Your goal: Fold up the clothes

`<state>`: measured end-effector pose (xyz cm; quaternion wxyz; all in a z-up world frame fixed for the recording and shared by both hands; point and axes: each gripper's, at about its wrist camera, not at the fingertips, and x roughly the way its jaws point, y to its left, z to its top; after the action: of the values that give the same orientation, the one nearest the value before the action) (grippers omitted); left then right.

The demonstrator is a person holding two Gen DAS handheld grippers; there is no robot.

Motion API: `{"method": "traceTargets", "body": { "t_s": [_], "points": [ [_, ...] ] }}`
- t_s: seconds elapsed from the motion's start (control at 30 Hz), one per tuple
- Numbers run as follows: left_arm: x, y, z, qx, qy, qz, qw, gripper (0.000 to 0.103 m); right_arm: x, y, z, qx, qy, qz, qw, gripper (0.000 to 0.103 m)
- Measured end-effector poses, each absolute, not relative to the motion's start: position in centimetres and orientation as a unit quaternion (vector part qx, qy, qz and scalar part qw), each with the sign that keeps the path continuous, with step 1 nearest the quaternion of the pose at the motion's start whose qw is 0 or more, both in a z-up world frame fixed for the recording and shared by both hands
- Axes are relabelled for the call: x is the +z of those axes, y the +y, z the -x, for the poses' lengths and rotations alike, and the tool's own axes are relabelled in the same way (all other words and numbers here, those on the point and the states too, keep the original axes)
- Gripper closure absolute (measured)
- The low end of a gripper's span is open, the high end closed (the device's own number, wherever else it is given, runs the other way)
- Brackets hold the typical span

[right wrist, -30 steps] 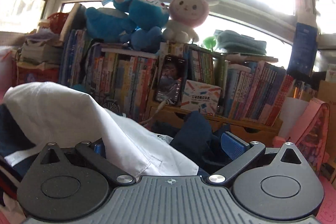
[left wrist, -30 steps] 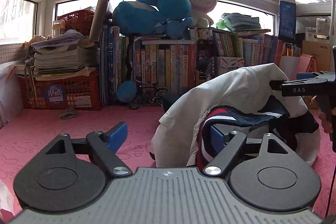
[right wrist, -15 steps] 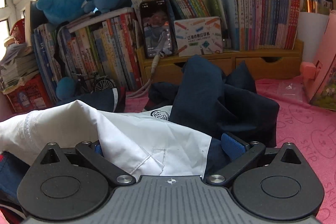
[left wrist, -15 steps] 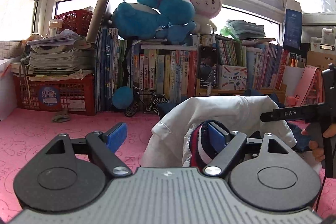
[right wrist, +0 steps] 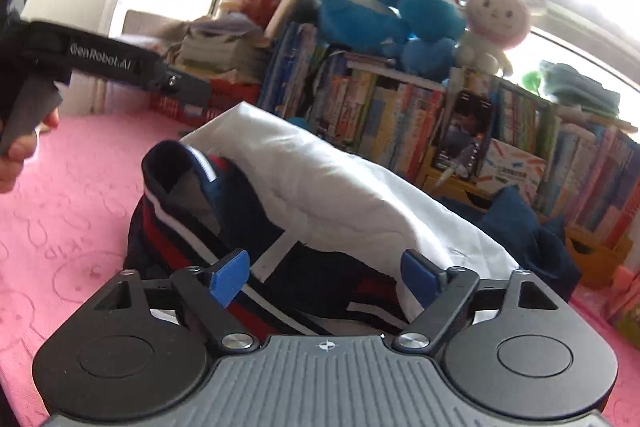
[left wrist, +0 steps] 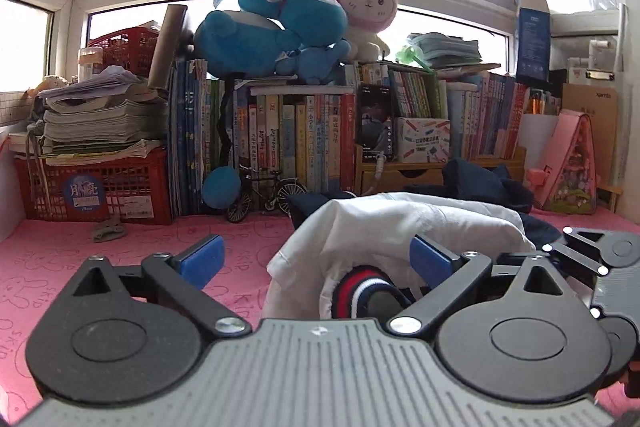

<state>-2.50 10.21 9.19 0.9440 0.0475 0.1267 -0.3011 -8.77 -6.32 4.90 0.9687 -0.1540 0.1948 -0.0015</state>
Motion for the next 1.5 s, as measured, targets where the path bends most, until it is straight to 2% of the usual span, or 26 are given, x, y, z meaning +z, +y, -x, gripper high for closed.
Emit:
{"method": "traceTargets", "body": {
  "t_s": [0.1,0.2,0.23,0.27,0.3,0.33,0.37,0.43,0.73,0.97,1.03,1.1,1.2,1.3,1.37,1.43,1.5],
  "points": [
    [7.8,8.9,3.4,-0.304,0.140,-0.112,0.936,0.000,4.5,-5.7,6.9,-0.002,0.207,0.138,0.969,0.033],
    [6.4,7.5,2.4,-0.291,0.157,-0.129,0.935,0.001,4.1,-5.9,6.6,-0.012,0.217,0.115,0.969,0.033],
    [6.0,7.3,1.9,-0.290,0.162,-0.122,0.935,0.009,4.0,-6.0,6.7,-0.015,0.221,0.110,0.969,0.033],
    [5.7,7.0,1.4,-0.285,0.163,-0.110,0.938,0.029,3.9,-6.2,6.9,-0.020,0.224,0.110,0.968,0.033],
    [5.4,6.6,0.9,-0.280,0.164,-0.098,0.941,0.043,3.7,-6.3,7.1,-0.026,0.227,0.112,0.967,0.033],
    [5.3,6.3,0.6,-0.276,0.164,-0.088,0.943,0.065,3.7,-6.5,7.2,-0.032,0.229,0.114,0.966,0.033],
    [5.3,6.1,0.3,-0.273,0.164,-0.079,0.945,0.076,3.6,-6.8,7.4,-0.039,0.232,0.116,0.965,0.034],
    [5.8,5.9,0.0,-0.279,0.160,-0.059,0.945,0.082,3.6,-7.3,7.7,-0.052,0.236,0.120,0.963,0.041],
    [11.6,6.1,4.2,-0.332,0.062,-0.027,0.941,0.085,4.5,-6.7,7.7,-0.068,0.182,0.144,0.970,0.040],
    [13.8,6.0,7.3,-0.358,0.022,-0.036,0.933,0.085,6.4,-7.7,6.0,-0.111,0.137,0.101,0.979,0.040],
    [14.0,6.2,7.6,-0.357,0.013,-0.039,0.933,0.085,6.7,-8.2,6.5,-0.120,0.128,0.093,0.980,0.048],
    [14.1,6.4,7.6,-0.354,0.011,-0.039,0.934,0.083,7.1,-8.8,7.3,-0.132,0.116,0.088,0.981,0.068],
    [13.6,6.6,7.0,-0.350,0.025,-0.036,0.936,0.080,8.2,-9.7,9.5,-0.158,0.084,0.080,0.981,0.073],
    [12.8,6.5,6.9,-0.348,0.037,-0.045,0.936,0.071,10.0,-10.6,11.9,-0.187,0.047,0.069,0.979,0.074],
    [12.1,6.1,7.0,-0.347,0.043,-0.058,0.935,0.051,11.7,-11.1,13.9,-0.197,0.019,0.058,0.978,0.075],
    [11.3,5.5,7.1,-0.354,0.054,-0.065,0.932,0.044,13.5,-11.6,15.7,-0.207,-0.011,0.048,0.977,0.075],
    [10.5,4.6,7.2,-0.361,0.066,-0.070,0.928,0.043,15.1,-12.0,17.0,-0.216,-0.038,0.044,0.975,0.075]
  ]
}}
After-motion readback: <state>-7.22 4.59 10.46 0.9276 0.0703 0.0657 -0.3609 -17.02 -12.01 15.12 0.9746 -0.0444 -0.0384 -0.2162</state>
